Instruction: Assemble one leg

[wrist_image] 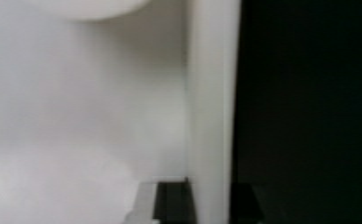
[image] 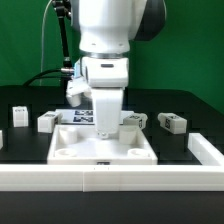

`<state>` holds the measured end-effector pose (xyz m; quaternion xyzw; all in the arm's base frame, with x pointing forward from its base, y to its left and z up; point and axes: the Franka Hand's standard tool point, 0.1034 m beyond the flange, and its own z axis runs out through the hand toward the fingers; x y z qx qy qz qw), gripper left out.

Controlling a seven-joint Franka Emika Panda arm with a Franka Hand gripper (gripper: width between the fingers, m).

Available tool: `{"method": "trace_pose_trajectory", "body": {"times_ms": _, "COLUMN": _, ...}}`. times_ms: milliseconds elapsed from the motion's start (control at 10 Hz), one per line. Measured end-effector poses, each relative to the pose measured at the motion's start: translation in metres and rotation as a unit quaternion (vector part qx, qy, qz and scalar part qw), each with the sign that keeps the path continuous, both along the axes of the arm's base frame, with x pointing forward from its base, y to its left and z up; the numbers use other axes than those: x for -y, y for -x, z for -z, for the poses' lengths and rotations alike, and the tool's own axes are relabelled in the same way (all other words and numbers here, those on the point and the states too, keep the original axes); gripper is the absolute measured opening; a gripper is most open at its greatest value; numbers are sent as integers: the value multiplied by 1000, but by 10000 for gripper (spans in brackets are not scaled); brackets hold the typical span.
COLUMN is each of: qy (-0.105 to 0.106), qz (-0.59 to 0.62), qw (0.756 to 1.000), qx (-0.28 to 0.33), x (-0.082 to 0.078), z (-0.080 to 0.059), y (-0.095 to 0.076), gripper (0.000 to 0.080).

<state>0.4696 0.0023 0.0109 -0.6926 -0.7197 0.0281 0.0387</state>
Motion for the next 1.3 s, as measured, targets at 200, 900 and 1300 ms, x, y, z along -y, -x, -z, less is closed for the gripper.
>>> {"method": "trace_pose_trajectory", "body": {"times_ms": 200, "qy": -2, "qz": -4, "qw": 1000, "qx": -4, "x": -17, "z": 1, "y": -4, "gripper": 67}}
{"method": "trace_pose_trajectory", "body": {"times_ms": 900, "qy": -11, "qz": 2, "qw": 1000, "qx": 1, "x": -49, "z": 2, "y": -10, "gripper": 67}}
{"method": "trace_pose_trajectory", "body": {"times_ms": 1300, "qy": -15, "qz": 18, "qw": 1000, "qx": 6, "x": -75, "z": 3, "y": -21, "gripper": 67}}
